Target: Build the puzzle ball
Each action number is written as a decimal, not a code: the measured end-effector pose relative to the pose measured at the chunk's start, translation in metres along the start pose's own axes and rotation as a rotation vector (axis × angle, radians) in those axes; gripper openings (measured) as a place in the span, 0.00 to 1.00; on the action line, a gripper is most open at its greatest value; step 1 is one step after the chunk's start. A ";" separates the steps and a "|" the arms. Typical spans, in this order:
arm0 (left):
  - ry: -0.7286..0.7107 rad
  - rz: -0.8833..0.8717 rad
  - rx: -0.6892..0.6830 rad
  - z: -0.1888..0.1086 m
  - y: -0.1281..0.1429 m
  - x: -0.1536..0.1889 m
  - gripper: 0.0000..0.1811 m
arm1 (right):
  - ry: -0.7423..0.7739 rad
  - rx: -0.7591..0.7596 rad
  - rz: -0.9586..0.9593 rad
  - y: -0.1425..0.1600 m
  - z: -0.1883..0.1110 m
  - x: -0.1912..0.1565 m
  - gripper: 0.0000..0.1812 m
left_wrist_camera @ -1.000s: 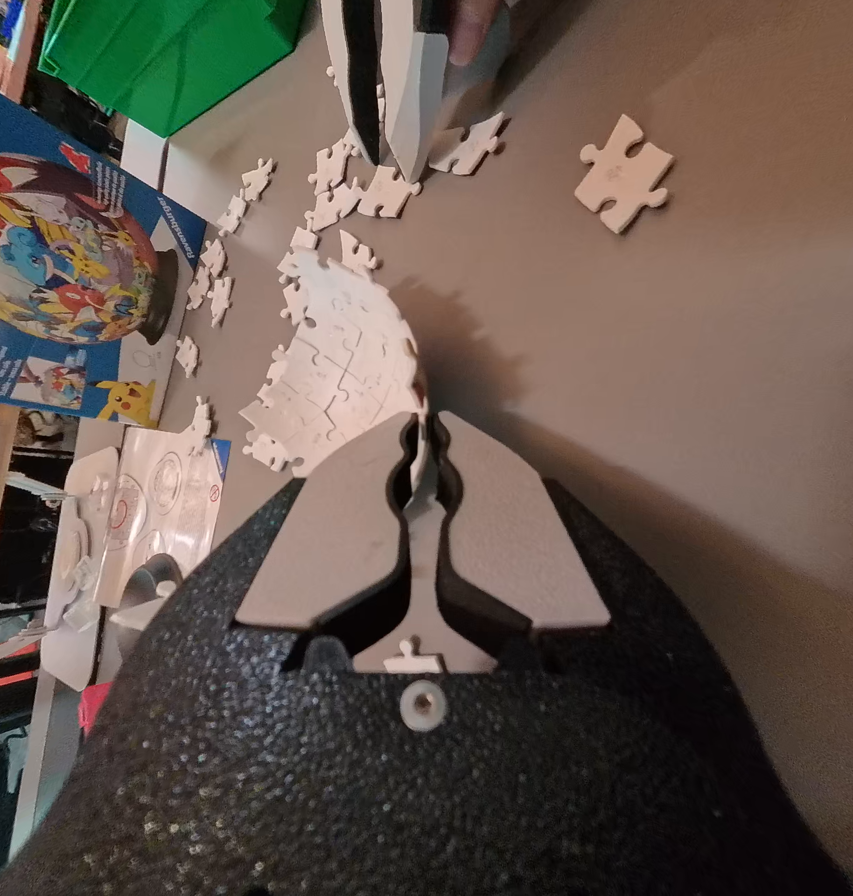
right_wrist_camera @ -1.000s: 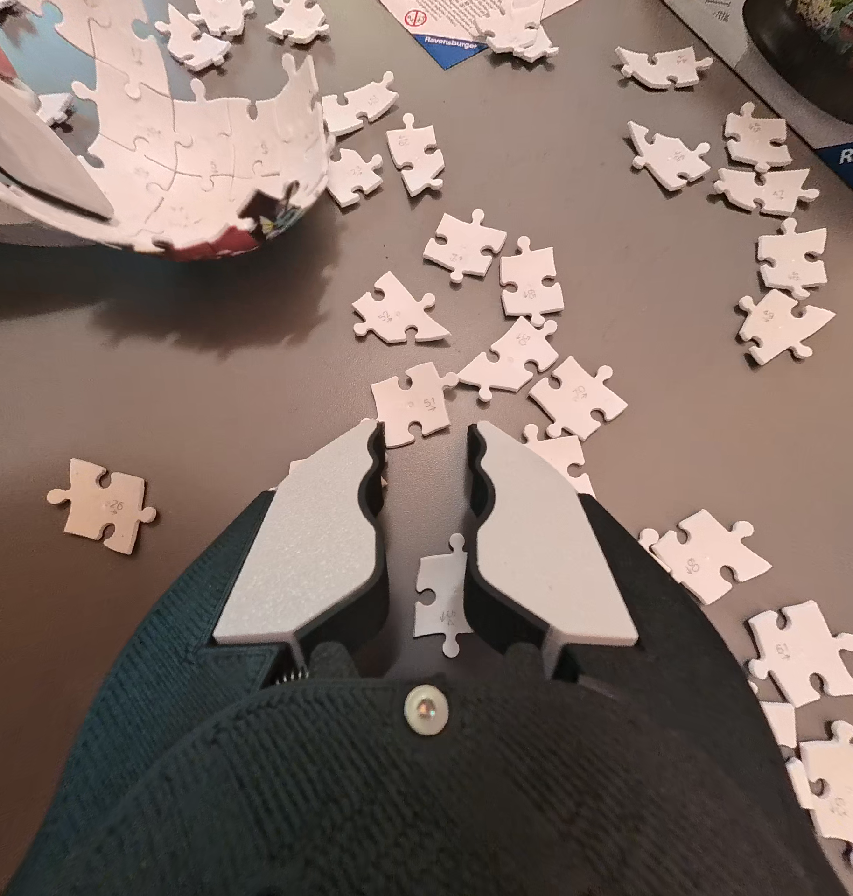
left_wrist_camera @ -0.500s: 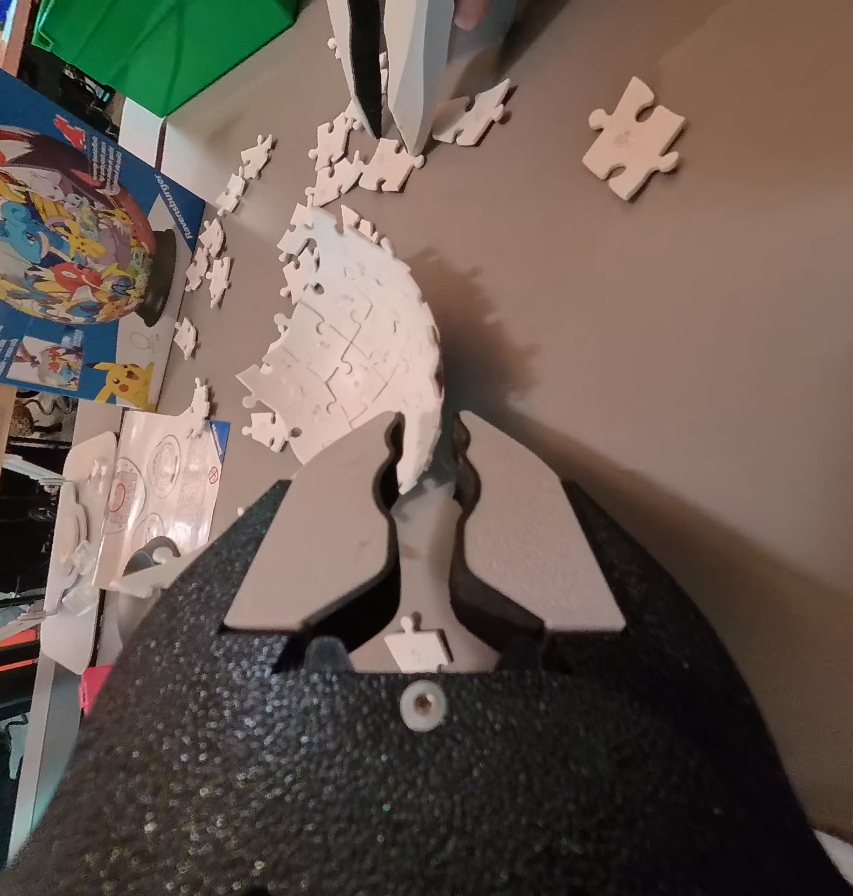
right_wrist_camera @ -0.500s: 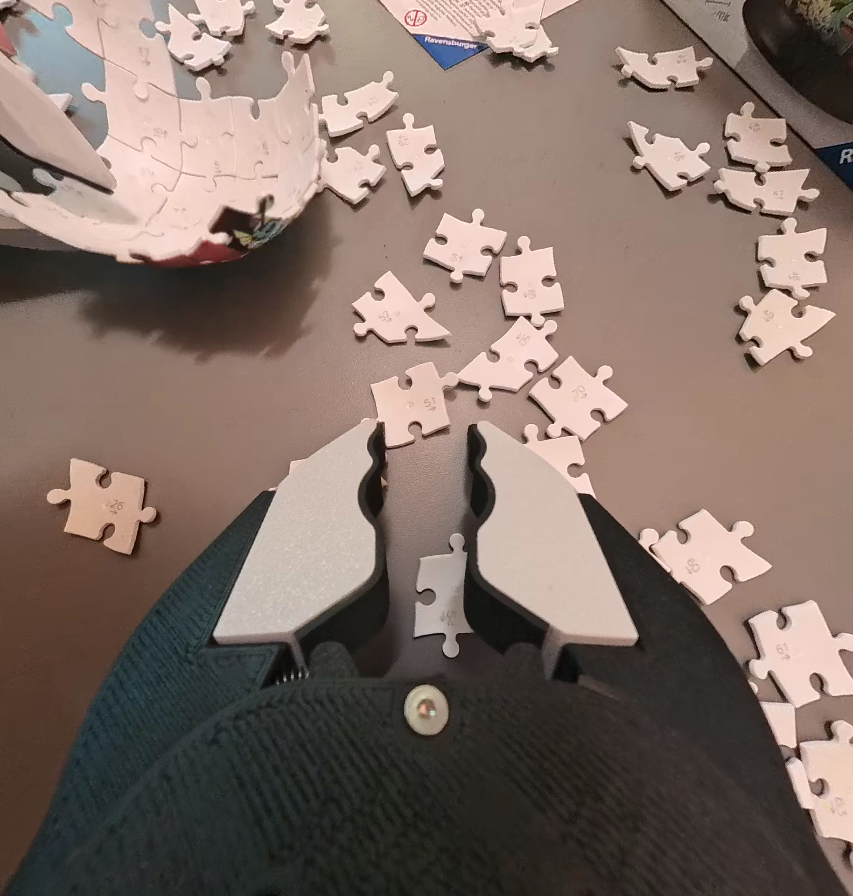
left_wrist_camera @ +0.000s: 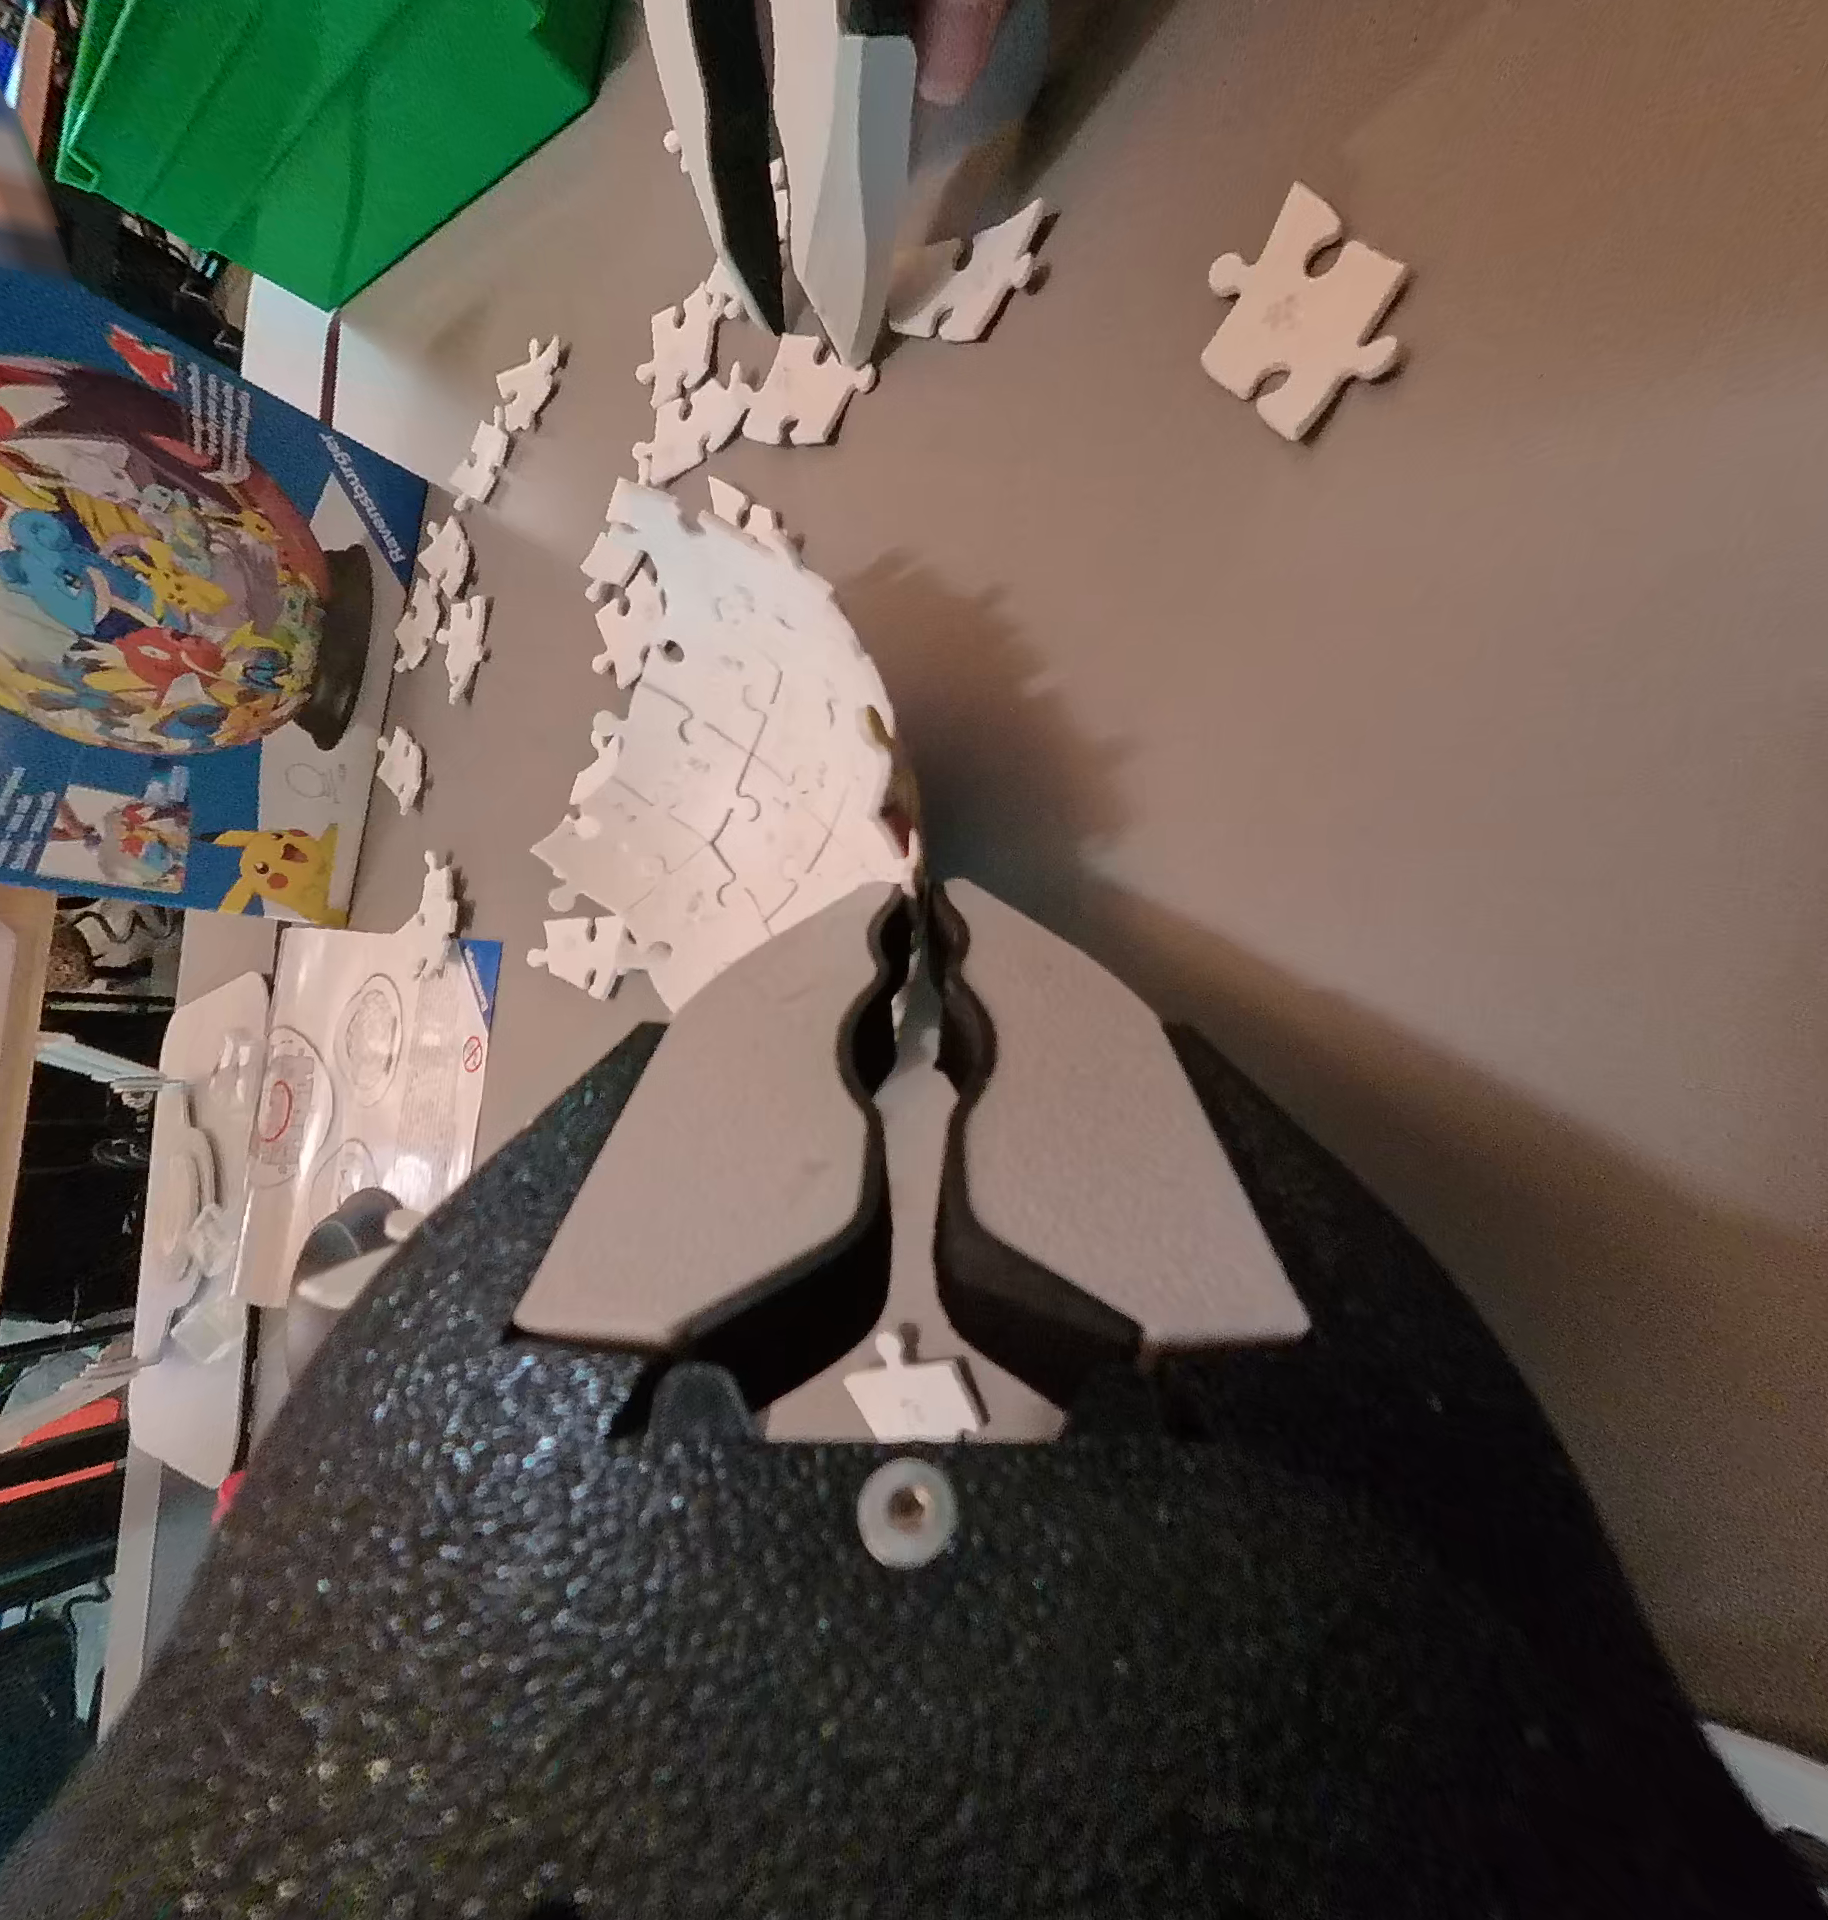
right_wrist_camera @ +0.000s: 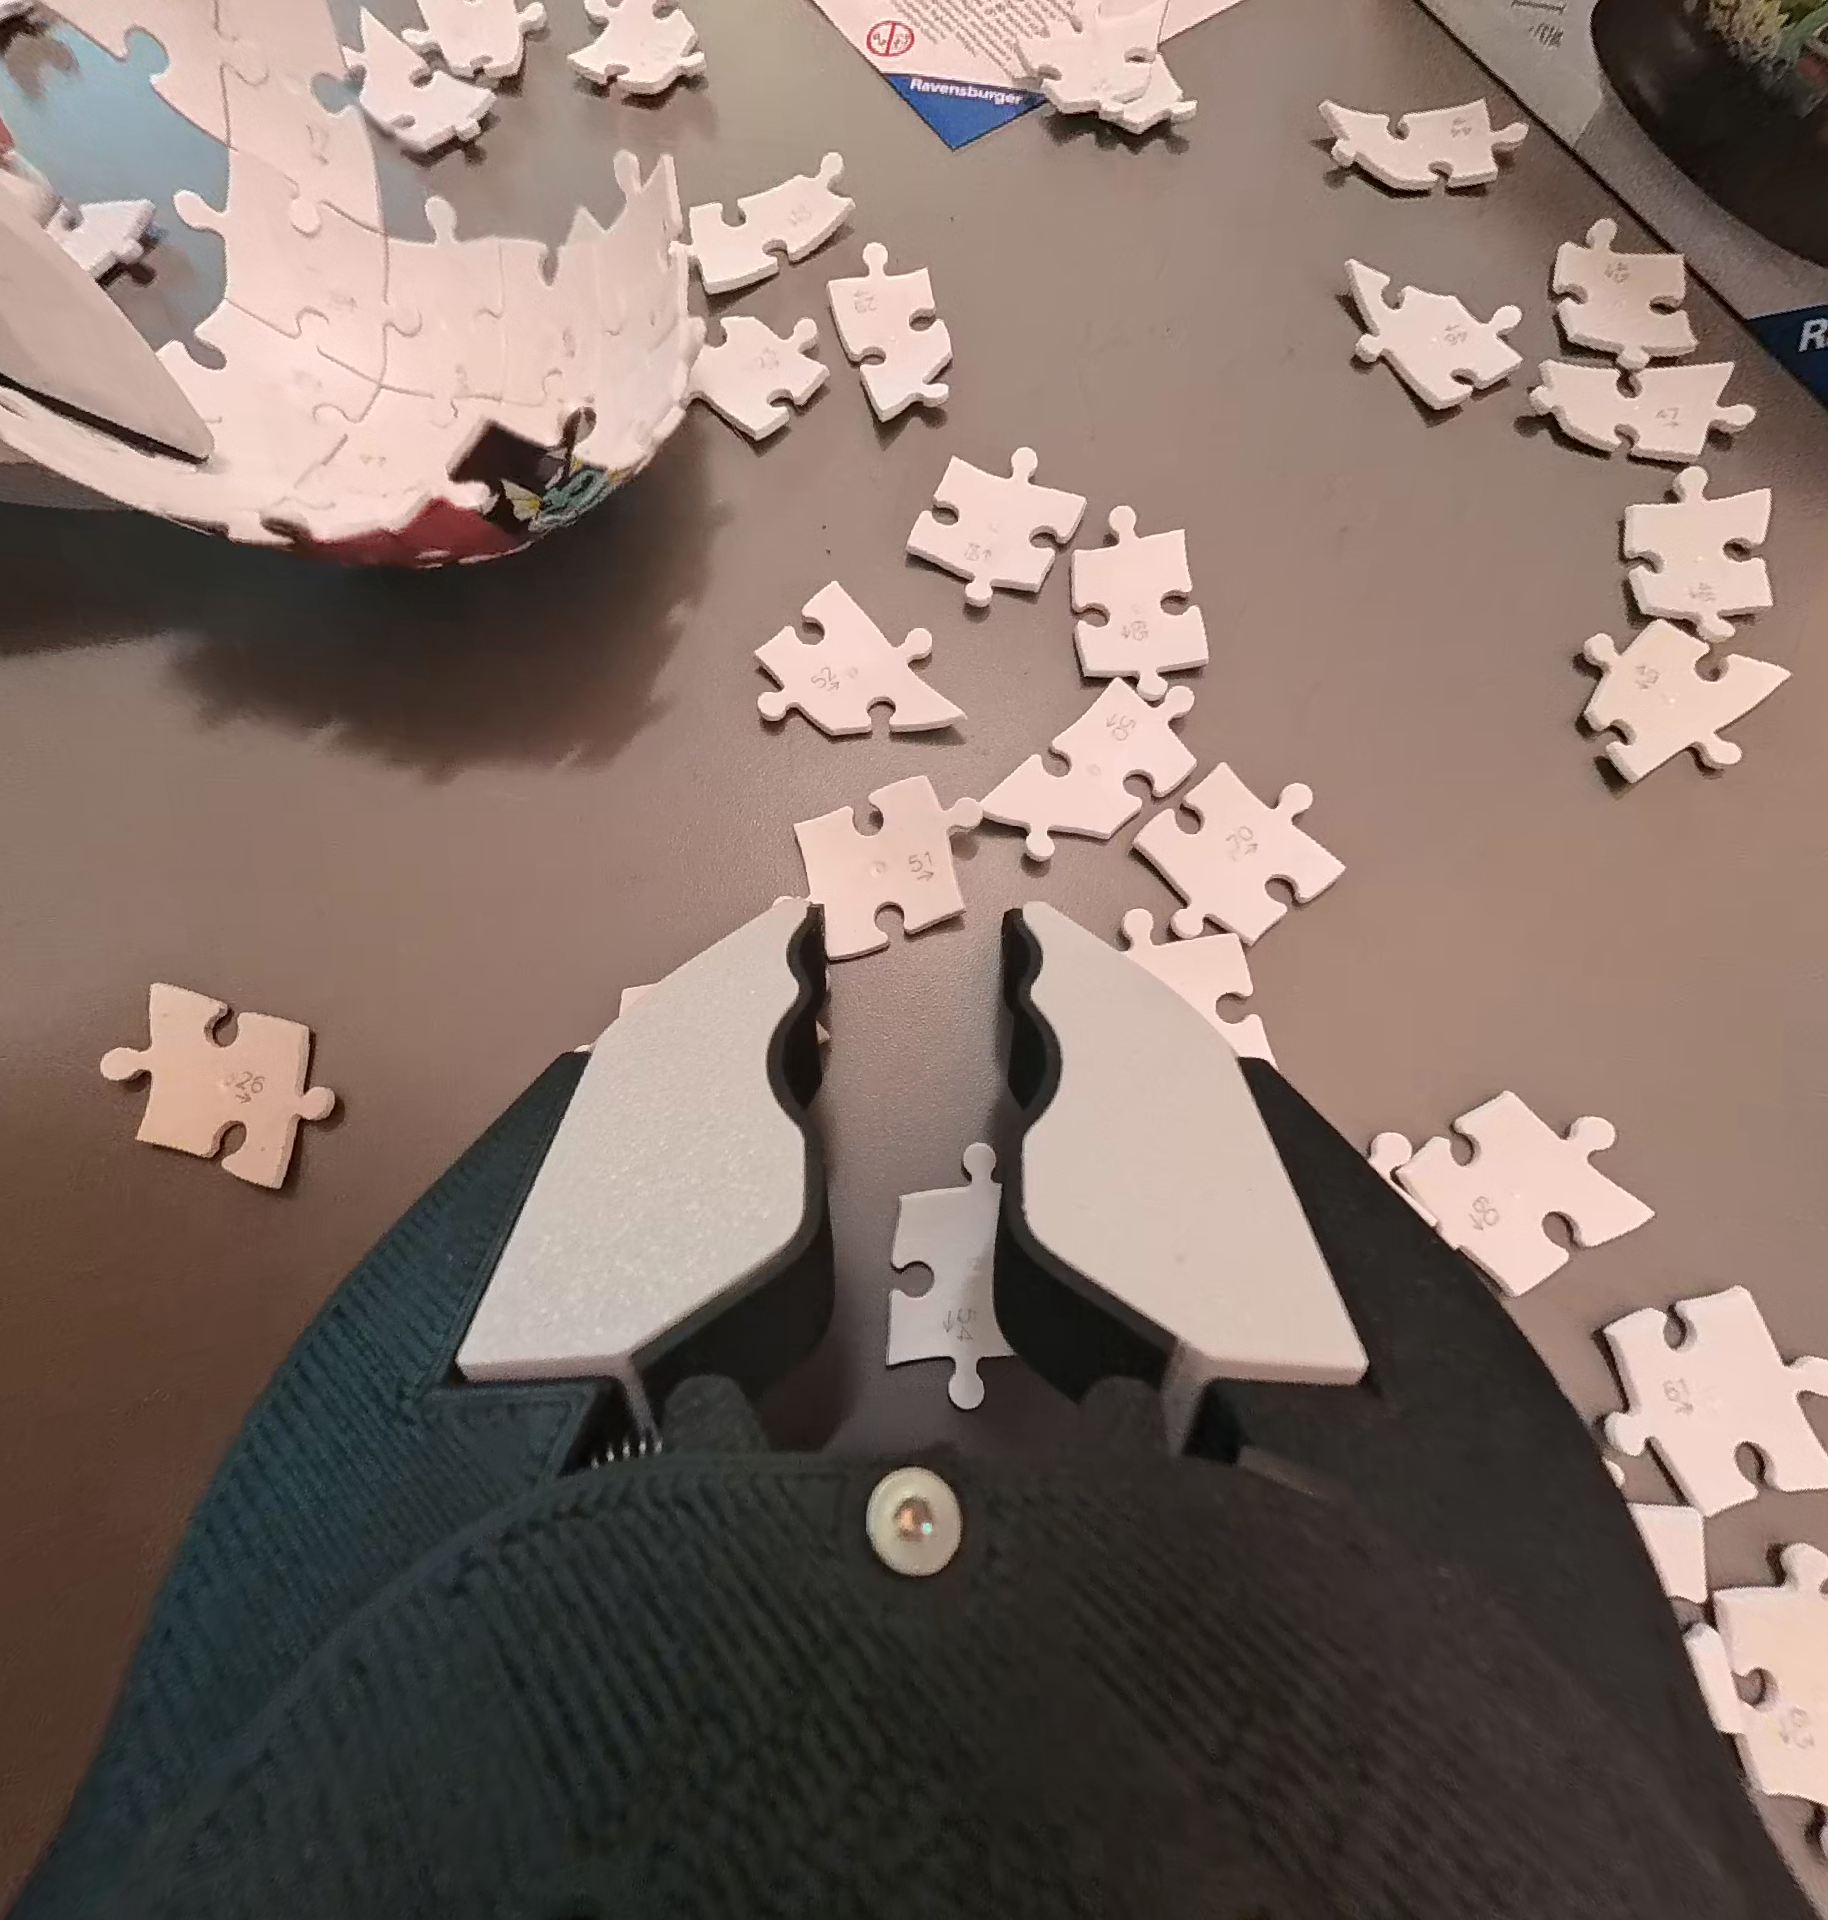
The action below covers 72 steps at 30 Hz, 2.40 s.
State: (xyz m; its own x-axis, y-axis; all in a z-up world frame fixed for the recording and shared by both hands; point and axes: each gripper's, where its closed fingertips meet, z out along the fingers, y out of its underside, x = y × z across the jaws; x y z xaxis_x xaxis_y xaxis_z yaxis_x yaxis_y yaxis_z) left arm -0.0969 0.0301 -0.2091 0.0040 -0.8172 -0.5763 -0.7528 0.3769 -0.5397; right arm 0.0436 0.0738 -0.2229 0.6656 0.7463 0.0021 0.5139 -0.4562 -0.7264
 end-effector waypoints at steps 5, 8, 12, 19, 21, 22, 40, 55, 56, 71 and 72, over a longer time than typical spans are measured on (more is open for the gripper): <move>-0.013 0.012 -0.018 0.001 0.001 0.002 0.02 | 0.000 0.000 0.000 0.000 0.000 0.000 0.18; -0.018 0.027 -0.043 0.000 0.004 0.004 0.04 | -0.011 -0.003 -0.008 0.000 0.000 -0.002 0.20; -0.030 -0.003 -0.039 -0.006 0.003 0.006 0.08 | 0.007 0.000 -0.013 0.000 -0.001 -0.001 0.28; -0.090 -0.094 -0.002 -0.037 0.002 0.000 0.15 | -0.107 0.159 0.095 -0.033 -0.029 -0.014 0.37; -0.117 -0.159 0.034 -0.054 0.000 -0.007 0.16 | -0.169 0.214 0.123 -0.049 -0.038 -0.022 0.37; -0.132 -0.205 0.053 -0.063 0.001 -0.011 0.16 | -0.180 0.226 0.130 -0.054 -0.039 -0.024 0.36; -0.152 -0.507 -0.060 -0.097 0.038 0.028 0.17 | -0.041 0.310 -0.683 -0.064 -0.030 -0.104 0.25; -0.516 -0.884 0.161 -0.117 0.118 -0.078 0.24 | 0.206 0.477 -0.730 -0.070 -0.021 -0.056 0.17; -0.551 -0.891 0.171 -0.118 0.123 -0.088 0.25 | 0.205 0.477 -0.699 -0.071 -0.020 -0.050 0.17; -0.886 -0.804 0.293 -0.146 0.127 -0.126 0.22 | 0.284 0.332 -0.736 -0.054 0.012 -0.024 0.14; -0.906 -0.773 0.290 -0.148 0.125 -0.126 0.22 | 0.286 0.330 -0.743 -0.054 0.012 -0.025 0.12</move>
State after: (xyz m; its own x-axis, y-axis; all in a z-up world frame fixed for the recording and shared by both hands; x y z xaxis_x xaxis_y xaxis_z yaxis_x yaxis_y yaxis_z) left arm -0.2889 0.1157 -0.1135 0.9282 -0.3140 -0.1995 -0.1750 0.1045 -0.9790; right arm -0.0069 0.0859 -0.1920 0.3530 0.6242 0.6969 0.7161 0.2991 -0.6307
